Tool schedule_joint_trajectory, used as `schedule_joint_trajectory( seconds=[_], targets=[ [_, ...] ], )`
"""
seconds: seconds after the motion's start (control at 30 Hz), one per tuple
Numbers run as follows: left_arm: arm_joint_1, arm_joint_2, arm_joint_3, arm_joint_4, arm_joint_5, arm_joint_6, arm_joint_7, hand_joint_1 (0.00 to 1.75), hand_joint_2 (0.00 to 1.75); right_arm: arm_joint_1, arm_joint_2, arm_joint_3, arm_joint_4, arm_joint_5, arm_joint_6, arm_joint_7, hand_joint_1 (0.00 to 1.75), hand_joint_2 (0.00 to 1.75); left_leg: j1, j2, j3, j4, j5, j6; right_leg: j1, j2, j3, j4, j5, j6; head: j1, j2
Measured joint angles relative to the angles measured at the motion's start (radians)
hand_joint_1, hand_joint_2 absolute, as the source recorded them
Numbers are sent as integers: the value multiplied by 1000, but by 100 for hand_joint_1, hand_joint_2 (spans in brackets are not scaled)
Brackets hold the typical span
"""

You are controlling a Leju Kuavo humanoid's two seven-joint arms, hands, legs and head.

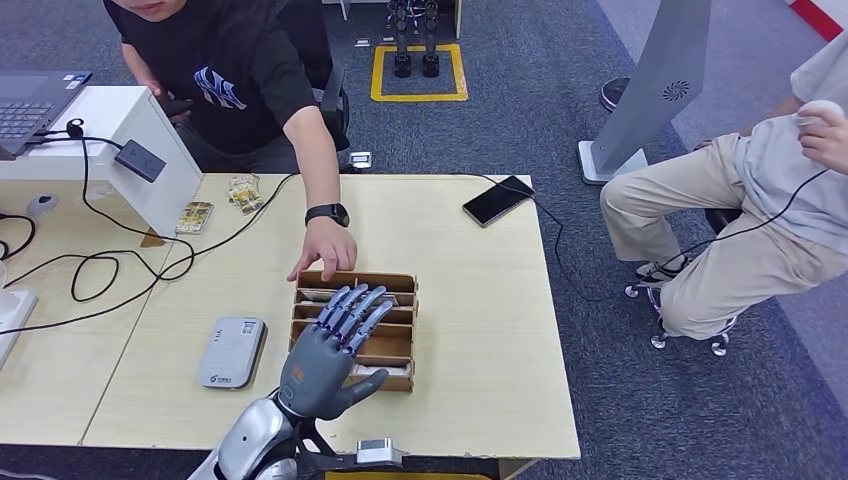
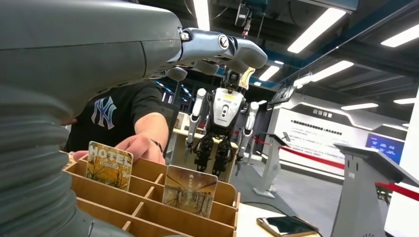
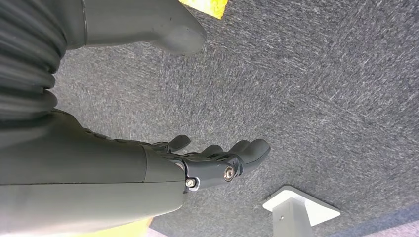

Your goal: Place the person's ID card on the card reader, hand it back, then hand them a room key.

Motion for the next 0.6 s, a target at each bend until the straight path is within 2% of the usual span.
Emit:
schedule_joint_trajectory(
  seconds=[0.4,0.6],
  targets=[
    [0,-10,0,-4,-15,-20,-10,0,175,0,0,0,0,-1,0,-2,0,175,0,0,0,0,0,0,0,0,0,0,0,0,0,0],
    [-15,-8,0,15,-193,-23,84,0,175,0,0,0,0,4,0,-1,0,175,0,0,0,0,0,0,0,0,0,0,0,0,0,0]
  ],
)
